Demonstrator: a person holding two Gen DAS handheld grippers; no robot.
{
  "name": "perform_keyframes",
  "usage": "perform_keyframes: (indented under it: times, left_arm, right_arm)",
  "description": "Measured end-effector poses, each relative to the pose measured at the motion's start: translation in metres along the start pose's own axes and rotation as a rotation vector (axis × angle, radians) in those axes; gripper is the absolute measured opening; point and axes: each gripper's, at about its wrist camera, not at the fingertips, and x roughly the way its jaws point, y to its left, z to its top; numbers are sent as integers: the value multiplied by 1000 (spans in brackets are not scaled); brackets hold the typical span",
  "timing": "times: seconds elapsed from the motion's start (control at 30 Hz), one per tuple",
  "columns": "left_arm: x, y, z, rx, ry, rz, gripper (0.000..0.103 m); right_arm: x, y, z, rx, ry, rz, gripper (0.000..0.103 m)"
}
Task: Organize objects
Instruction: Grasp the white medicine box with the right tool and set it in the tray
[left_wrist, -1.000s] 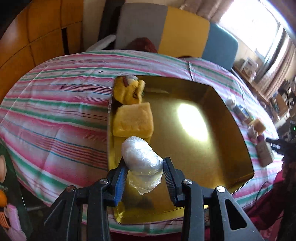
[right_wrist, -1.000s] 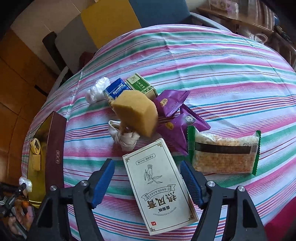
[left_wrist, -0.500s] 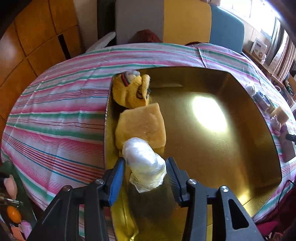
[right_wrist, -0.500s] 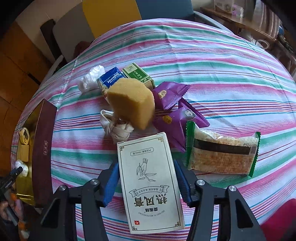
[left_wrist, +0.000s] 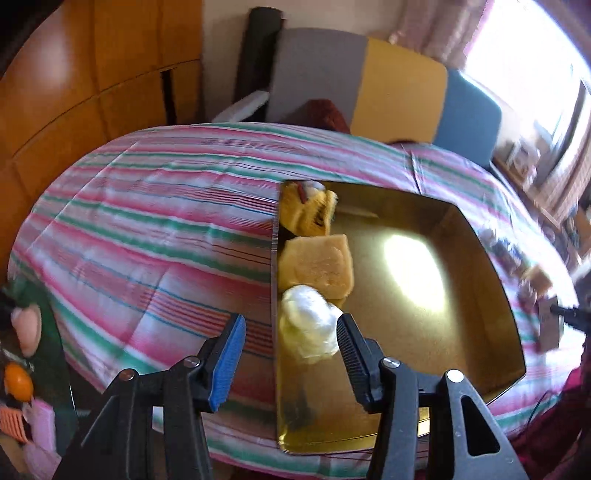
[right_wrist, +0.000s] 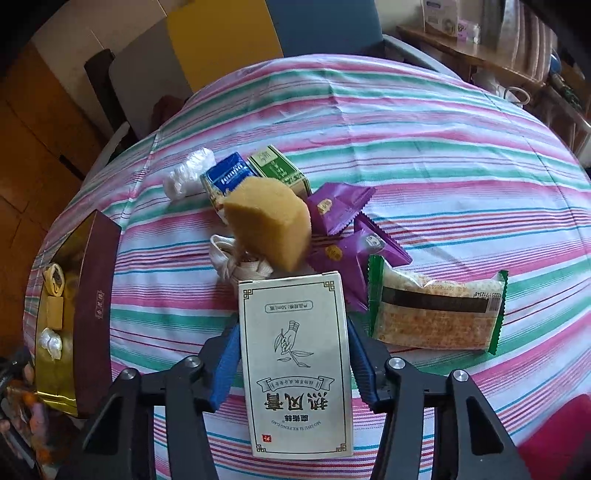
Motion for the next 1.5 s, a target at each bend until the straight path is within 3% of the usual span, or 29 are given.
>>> perform_keyframes:
  times: [0.17, 0.4, 0.6, 0.8, 1.0, 1.1, 1.23, 1.37, 1.5]
  left_arm:
    - [-6, 19, -1, -64, -26, 4, 52]
    - [-6, 29, -10, -99, -17, -29, 52]
    - [-9, 35, -13, -113, -16, -51, 52]
    - [-6, 43, -17, -144, -6, -69, 52]
    - [-2, 46, -20, -157, 4, -88, 52]
    - [-2, 50, -20, -170, 4, -95, 52]
    - [-4, 55, -19, -191, -2, -94, 52]
    - [-4, 54, -19, -189, -5, -93, 52]
    - [-7, 51, -18, -179, -14, -88, 52]
  right_arm:
    - [-44, 41, -4, -77, -96, 30, 52]
    - [-84, 154, -4, -262, -162, 177, 52]
    - [-59, 262, -23, -399, -21, 364, 52]
    - [16, 331, -42, -389, 172, 399, 52]
    - [75, 369, -60, -313, 327, 382, 54]
    - [86, 374, -73, -301, 387, 432, 65]
    - [84, 373, -84, -278, 398, 458, 79]
    - [78, 363, -88, -220, 387, 511, 80]
    - [85, 368, -94, -173, 433, 632, 83]
